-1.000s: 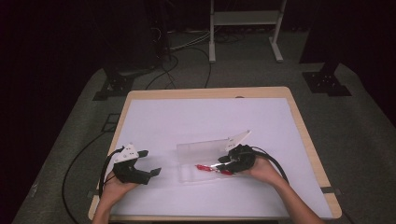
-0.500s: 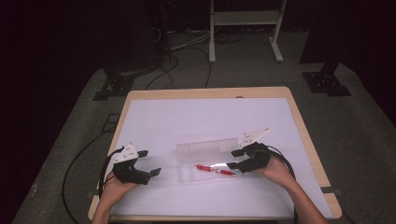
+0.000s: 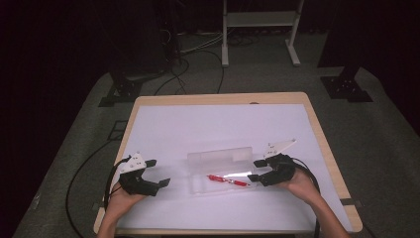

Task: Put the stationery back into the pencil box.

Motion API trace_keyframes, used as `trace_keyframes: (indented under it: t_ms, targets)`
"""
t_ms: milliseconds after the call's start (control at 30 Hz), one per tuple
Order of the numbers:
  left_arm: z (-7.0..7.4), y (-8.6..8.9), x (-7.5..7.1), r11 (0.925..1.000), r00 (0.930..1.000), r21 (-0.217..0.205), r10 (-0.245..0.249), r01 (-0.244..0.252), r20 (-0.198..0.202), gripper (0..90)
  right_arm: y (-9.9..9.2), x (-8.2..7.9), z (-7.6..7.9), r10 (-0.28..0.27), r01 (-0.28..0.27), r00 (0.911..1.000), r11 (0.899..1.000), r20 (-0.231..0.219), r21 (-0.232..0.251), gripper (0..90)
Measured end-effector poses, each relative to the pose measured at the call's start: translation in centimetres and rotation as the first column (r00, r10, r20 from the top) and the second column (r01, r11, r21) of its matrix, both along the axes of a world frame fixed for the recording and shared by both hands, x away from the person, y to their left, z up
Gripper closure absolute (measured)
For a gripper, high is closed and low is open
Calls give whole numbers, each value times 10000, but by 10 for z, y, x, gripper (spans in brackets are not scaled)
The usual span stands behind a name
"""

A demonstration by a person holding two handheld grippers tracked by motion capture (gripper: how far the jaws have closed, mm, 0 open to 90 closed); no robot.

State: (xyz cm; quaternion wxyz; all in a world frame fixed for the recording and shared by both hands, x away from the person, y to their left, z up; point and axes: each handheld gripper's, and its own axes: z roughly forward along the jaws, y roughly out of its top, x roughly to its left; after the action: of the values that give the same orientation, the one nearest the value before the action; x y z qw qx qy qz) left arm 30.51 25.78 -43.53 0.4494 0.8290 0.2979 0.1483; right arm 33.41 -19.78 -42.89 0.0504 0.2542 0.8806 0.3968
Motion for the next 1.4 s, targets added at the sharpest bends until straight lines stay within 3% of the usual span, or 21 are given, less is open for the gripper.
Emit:
trace_keyframes:
  t_ms: [700, 1400]
  targets:
    - [-1, 0, 0, 9999, 10000, -144, 13, -14, -79, 101, -31, -8, 5, -588, 588, 9982, 9983, 110, -39, 393]
    - [-1, 1, 0, 9999, 9999, -162, 39, -41, -108, 100, -64, -21, -3, -1217, 1216, 9925, 9925, -82, -136, 400]
